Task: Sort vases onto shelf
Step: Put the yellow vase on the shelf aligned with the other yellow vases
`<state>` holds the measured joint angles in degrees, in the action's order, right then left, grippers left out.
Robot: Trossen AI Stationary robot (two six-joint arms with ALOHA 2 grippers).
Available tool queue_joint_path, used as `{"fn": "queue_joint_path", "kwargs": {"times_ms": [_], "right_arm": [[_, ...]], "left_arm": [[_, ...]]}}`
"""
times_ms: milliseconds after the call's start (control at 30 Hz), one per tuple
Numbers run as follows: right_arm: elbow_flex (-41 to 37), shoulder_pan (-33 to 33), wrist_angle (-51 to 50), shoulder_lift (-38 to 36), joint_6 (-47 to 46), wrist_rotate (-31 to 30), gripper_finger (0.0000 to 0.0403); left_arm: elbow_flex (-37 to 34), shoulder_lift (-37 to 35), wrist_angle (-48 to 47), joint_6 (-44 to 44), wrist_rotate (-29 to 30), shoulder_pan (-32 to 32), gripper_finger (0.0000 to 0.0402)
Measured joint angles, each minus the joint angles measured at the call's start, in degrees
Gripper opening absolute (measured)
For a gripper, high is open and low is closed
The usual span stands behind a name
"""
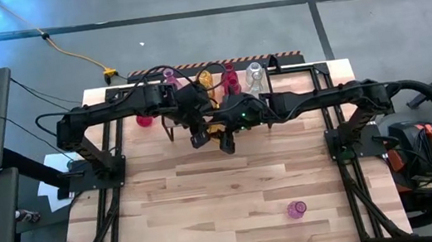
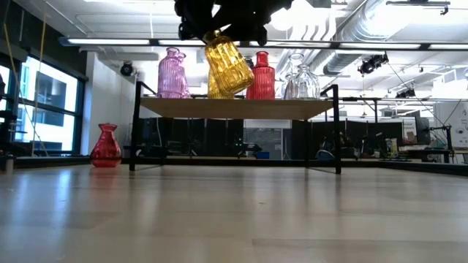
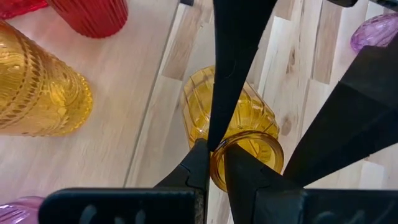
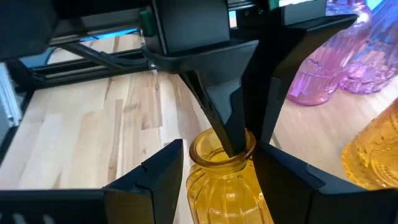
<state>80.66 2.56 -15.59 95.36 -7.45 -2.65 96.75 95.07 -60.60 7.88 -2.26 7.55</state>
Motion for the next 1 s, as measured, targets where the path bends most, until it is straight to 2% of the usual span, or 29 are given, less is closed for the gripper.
{"fn": "queue_joint_path", "kwargs": {"times_ms": [100,400,667,833,1000], "right_arm": [[0.0,0.1,0.0,-0.1,0.2,1.7,0.0188],[0.0,0.4,-1.0,-0.1,3.6,1.8,0.0192],[0.1,0.4,-0.8,0.0,4.9,1.2,0.0247],[0.0,0.4,-0.6,0.0,4.9,1.1,0.0256],[0.0,0.3,-0.5,0.0,5.3,-3.6,0.0256]], "left_arm": [[0.0,0.0,0.0,0.0,-0.2,0.0,0.0021],[0.0,0.1,0.1,-0.1,0.0,0.1,0.0021],[0.0,0.3,0.2,-0.1,0.5,0.5,0.0021],[0.0,0.3,0.5,-0.2,0.6,0.5,0.0021],[0.0,0.3,1.2,0.9,0.9,0.5,0.0021]]}}
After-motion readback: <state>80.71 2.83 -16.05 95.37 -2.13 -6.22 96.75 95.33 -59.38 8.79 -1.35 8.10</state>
